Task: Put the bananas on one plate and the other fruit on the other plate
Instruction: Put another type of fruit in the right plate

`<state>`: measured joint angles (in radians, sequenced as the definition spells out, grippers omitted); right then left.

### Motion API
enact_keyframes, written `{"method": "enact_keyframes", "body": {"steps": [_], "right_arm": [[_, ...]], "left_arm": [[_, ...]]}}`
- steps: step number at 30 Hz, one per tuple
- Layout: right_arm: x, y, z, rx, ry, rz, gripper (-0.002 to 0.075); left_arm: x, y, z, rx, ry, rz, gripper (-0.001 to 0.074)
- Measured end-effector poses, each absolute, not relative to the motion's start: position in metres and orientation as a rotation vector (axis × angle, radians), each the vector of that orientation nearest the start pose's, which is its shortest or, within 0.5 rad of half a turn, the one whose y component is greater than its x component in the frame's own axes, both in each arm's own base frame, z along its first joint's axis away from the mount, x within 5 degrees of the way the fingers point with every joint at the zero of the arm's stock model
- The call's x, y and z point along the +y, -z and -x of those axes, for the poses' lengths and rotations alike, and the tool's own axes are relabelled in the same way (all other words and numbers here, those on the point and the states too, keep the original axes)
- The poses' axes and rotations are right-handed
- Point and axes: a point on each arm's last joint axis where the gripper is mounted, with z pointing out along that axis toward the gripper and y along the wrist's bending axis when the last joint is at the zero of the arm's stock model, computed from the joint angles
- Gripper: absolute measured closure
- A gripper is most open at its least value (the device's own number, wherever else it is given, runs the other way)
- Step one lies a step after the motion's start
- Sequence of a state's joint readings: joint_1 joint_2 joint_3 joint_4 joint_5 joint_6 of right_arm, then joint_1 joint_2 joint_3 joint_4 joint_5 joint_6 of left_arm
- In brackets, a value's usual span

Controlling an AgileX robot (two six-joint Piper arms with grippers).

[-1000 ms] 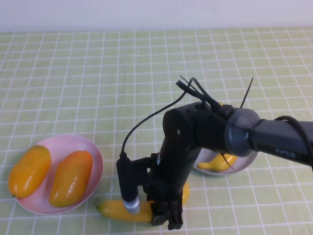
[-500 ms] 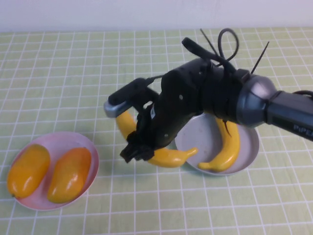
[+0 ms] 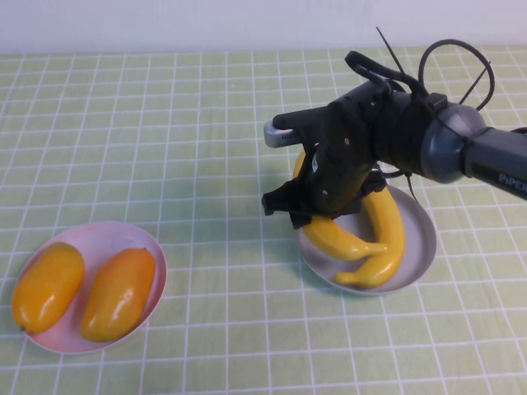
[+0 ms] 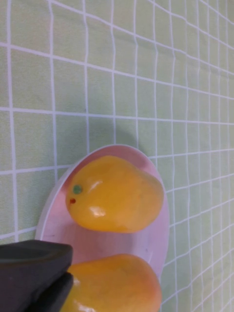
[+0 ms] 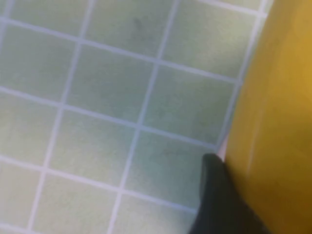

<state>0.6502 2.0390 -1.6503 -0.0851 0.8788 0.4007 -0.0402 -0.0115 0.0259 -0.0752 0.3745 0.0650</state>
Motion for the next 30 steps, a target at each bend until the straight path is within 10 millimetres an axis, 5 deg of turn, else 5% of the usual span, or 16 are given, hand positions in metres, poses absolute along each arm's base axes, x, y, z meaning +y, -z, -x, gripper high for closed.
{"method": "enact_keyframes", "body": {"steps": [6, 16, 30], "right_arm": [[0.259, -0.214, -0.356, 2.779, -0.153, 0.374, 0.0412], [0.244, -0.249, -0.34, 2.794, -0.133, 0.254, 0.0412], [0.245, -0.221, -0.333, 2.889, -0.181, 0.164, 0.0413]], "left_arm": [[-0.005, -0.172, -0.052, 1.871, 0.057, -0.052, 0.0733], [-0.005, -0.172, -0.052, 1.871, 0.057, -0.052, 0.0733], [-0.005, -0.172, -0.052, 1.871, 0.057, -0.052, 0.0733]]}}
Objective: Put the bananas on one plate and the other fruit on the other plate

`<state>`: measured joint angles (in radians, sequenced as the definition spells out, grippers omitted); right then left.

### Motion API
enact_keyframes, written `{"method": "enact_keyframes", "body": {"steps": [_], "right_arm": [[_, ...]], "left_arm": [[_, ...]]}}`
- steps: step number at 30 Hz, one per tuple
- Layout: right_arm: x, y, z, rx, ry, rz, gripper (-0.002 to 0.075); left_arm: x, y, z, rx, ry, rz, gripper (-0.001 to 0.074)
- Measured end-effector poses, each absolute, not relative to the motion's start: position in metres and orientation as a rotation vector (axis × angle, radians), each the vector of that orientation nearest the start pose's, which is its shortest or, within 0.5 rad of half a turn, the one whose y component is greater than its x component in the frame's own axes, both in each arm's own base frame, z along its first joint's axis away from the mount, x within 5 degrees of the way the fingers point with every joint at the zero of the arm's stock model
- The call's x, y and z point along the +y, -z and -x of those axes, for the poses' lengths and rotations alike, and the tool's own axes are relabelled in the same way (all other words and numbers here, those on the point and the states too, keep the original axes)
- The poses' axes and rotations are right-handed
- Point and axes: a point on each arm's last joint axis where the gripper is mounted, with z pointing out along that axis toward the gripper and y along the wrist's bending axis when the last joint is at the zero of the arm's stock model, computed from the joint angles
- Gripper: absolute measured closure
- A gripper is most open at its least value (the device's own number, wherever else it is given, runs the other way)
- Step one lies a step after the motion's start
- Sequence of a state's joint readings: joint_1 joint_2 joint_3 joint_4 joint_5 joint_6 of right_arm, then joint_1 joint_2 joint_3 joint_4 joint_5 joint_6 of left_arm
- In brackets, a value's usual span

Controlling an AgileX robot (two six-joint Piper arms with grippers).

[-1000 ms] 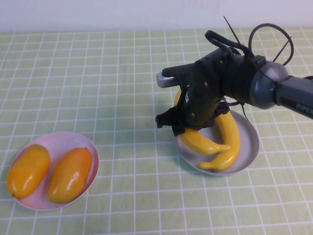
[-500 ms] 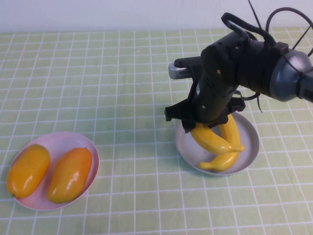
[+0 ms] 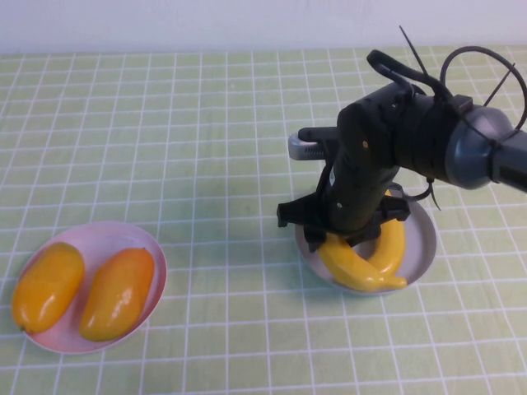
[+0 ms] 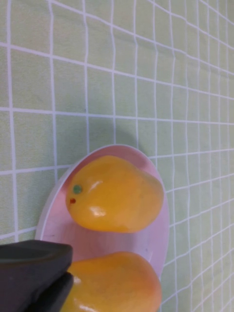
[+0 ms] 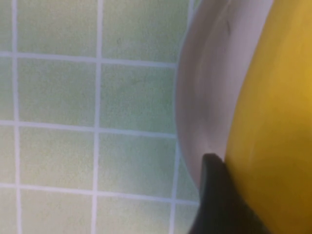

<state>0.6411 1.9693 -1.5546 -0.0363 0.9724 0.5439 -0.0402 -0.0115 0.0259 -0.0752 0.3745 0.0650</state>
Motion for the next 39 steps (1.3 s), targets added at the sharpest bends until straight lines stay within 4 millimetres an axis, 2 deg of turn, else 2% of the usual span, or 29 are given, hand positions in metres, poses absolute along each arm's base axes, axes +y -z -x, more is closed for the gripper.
{"method": "enact_keyframes", "body": {"steps": [4, 10, 13, 17, 19, 21, 26, 28, 31, 36, 39], "right_arm": [[0.247, -0.214, -0.334, 2.905, -0.173, 0.163, 0.0387], [0.246, -0.215, -0.334, 2.905, -0.162, 0.167, 0.0237], [0.242, -0.226, -0.332, 2.876, -0.155, 0.178, 0.0216], [0.233, -0.259, -0.325, 2.799, -0.152, 0.194, 0.0222], [0.226, -0.276, -0.317, 2.757, -0.15, 0.206, 0.0254], [0.218, -0.292, -0.304, 2.722, -0.148, 0.221, 0.0325], [0.19, -0.321, -0.262, 2.68, -0.146, 0.242, 0.0612], [0.178, -0.325, -0.248, 2.692, -0.123, 0.241, 0.068], [0.161, -0.331, -0.228, 2.686, -0.099, 0.259, 0.0725], [0.128, -0.34, -0.186, 2.632, -0.118, 0.312, 0.0738], [0.107, -0.34, -0.16, 2.595, -0.127, 0.364, 0.0739]], "left_arm": [[-0.005, -0.172, -0.052, 1.871, 0.057, -0.052, 0.0733], [-0.005, -0.172, -0.052, 1.871, 0.057, -0.052, 0.0733], [-0.005, -0.172, -0.052, 1.871, 0.057, -0.052, 0.0733], [-0.005, -0.172, -0.052, 1.871, 0.057, -0.052, 0.0733], [-0.005, -0.172, -0.052, 1.871, 0.057, -0.052, 0.0733], [-0.005, -0.172, -0.052, 1.871, 0.057, -0.052, 0.0733], [-0.005, -0.172, -0.052, 1.871, 0.057, -0.052, 0.0733], [-0.005, -0.172, -0.052, 1.871, 0.057, -0.052, 0.0733], [-0.005, -0.172, -0.052, 1.871, 0.057, -0.052, 0.0733], [-0.005, -0.172, -0.052, 1.871, 0.057, -0.052, 0.0733], [-0.005, -0.172, -0.052, 1.871, 0.057, -0.052, 0.0733]]}}
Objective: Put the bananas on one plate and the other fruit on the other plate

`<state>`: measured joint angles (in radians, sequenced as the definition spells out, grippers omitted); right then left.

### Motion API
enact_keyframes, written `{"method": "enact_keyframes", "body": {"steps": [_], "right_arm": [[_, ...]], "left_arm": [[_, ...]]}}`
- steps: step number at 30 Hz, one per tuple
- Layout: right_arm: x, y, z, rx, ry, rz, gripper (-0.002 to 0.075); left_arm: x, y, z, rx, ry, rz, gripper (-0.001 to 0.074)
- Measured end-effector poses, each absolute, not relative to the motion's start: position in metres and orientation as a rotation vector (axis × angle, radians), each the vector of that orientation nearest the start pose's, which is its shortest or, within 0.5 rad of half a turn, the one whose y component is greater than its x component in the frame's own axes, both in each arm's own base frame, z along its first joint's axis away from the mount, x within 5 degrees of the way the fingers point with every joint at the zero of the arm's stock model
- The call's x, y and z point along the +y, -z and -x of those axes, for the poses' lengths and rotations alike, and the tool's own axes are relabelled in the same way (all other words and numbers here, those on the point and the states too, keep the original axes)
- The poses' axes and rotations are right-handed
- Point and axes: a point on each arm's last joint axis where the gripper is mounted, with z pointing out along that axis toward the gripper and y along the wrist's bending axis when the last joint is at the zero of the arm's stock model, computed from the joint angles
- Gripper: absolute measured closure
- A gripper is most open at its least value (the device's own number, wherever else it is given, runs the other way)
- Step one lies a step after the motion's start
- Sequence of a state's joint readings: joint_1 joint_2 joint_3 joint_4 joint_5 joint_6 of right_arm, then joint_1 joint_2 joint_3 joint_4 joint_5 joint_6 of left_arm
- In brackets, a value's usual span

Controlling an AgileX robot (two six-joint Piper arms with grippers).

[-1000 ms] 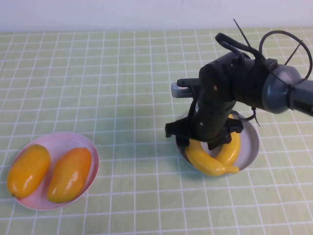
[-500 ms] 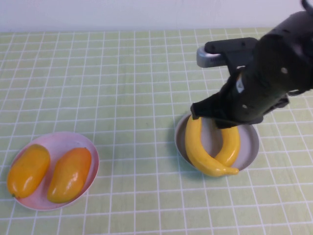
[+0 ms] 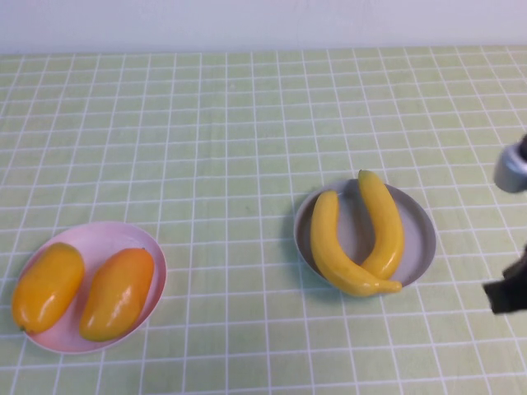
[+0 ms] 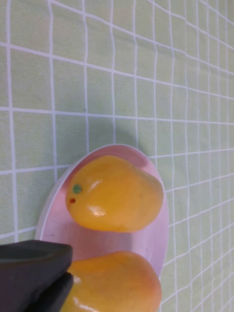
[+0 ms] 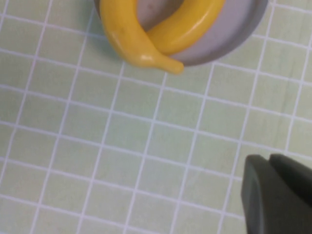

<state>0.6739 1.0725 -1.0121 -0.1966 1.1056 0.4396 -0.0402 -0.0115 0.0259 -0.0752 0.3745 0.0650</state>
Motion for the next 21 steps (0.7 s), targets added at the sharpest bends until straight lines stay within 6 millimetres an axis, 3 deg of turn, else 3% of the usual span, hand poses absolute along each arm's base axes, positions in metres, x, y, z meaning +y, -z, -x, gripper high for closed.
{"method": "enact_keyframes", "body": {"steps": [6, 12, 15, 18, 21], "right_arm": [[0.078, -0.337, -0.12, 2.587, -0.158, 0.364, 0.0741], [0.061, -0.336, -0.103, 2.421, -0.181, 0.439, 0.0741], [0.056, -0.324, -0.099, 2.305, -0.207, 0.453, 0.0741], [0.052, -0.3, -0.099, 2.176, -0.224, 0.448, 0.0741], [0.04, -0.272, -0.102, 2.076, -0.217, 0.313, 0.0741]], "left_arm": [[-0.005, -0.172, -0.052, 1.871, 0.057, -0.052, 0.0733], [-0.005, -0.172, -0.052, 1.871, 0.057, -0.052, 0.0733], [-0.005, -0.172, -0.052, 1.871, 0.057, -0.052, 0.0733], [-0.005, -0.172, -0.052, 1.871, 0.057, -0.052, 0.0733], [-0.005, -0.172, -0.052, 1.871, 0.057, -0.052, 0.0733]]}}
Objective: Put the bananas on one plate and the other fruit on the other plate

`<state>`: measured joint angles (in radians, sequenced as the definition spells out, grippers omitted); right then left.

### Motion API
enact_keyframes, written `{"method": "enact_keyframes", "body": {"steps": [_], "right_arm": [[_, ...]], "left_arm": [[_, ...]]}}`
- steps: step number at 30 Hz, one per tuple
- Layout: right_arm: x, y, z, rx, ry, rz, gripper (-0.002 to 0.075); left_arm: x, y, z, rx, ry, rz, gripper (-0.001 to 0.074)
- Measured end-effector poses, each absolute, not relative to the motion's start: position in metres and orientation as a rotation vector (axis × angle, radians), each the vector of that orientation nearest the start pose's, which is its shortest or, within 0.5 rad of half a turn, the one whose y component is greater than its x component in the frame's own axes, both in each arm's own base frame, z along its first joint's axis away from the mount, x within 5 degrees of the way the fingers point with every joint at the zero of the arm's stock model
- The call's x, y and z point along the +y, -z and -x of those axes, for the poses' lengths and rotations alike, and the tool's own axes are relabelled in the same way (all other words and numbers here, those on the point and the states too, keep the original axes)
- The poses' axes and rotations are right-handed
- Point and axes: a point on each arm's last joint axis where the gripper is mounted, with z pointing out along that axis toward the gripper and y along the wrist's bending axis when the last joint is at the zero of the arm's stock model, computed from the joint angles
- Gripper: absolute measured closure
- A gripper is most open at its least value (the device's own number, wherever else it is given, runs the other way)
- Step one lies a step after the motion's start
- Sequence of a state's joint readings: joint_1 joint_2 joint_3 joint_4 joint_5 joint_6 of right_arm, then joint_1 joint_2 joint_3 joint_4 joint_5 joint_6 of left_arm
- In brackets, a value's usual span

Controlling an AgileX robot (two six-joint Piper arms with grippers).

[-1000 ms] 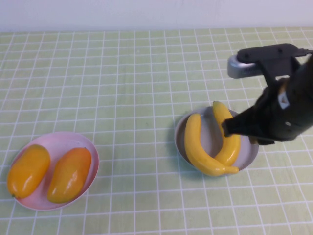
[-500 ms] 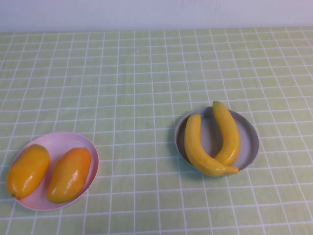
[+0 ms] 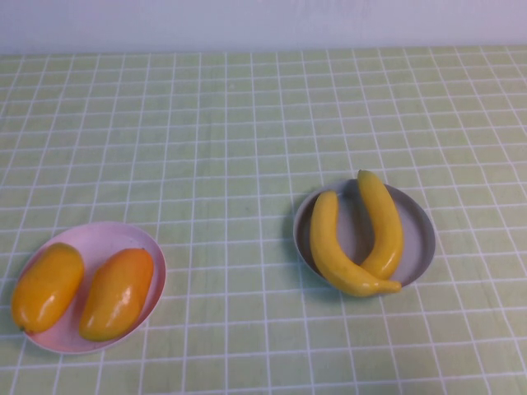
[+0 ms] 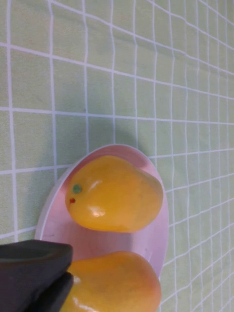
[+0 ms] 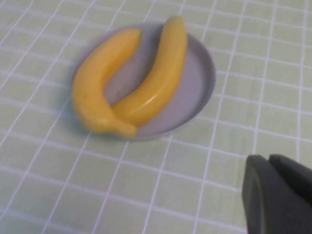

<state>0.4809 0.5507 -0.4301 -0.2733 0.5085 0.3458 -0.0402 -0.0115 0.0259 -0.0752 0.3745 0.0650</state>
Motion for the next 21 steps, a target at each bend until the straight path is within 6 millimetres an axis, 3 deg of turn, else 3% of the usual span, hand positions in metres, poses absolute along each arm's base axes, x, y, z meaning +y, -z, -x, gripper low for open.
{"method": "enact_keyframes", "body": {"steps": [3, 9, 16, 21], "right_arm": [[0.025, -0.244, -0.1, 1.956, -0.22, 0.134, 0.0741], [0.007, -0.212, -0.08, 1.744, -0.157, -0.037, 0.0741], [0.001, -0.203, -0.059, 1.647, -0.129, -0.074, 0.0741], [-0.001, -0.198, -0.055, 1.686, -0.115, -0.096, 0.0741]], "left_arm": [[-0.005, -0.172, -0.052, 1.871, 0.057, -0.052, 0.0733], [-0.005, -0.172, -0.052, 1.871, 0.057, -0.052, 0.0733], [-0.005, -0.172, -0.052, 1.871, 0.057, -0.052, 0.0733], [-0.005, -0.172, -0.052, 1.871, 0.057, -0.052, 0.0733]]}}
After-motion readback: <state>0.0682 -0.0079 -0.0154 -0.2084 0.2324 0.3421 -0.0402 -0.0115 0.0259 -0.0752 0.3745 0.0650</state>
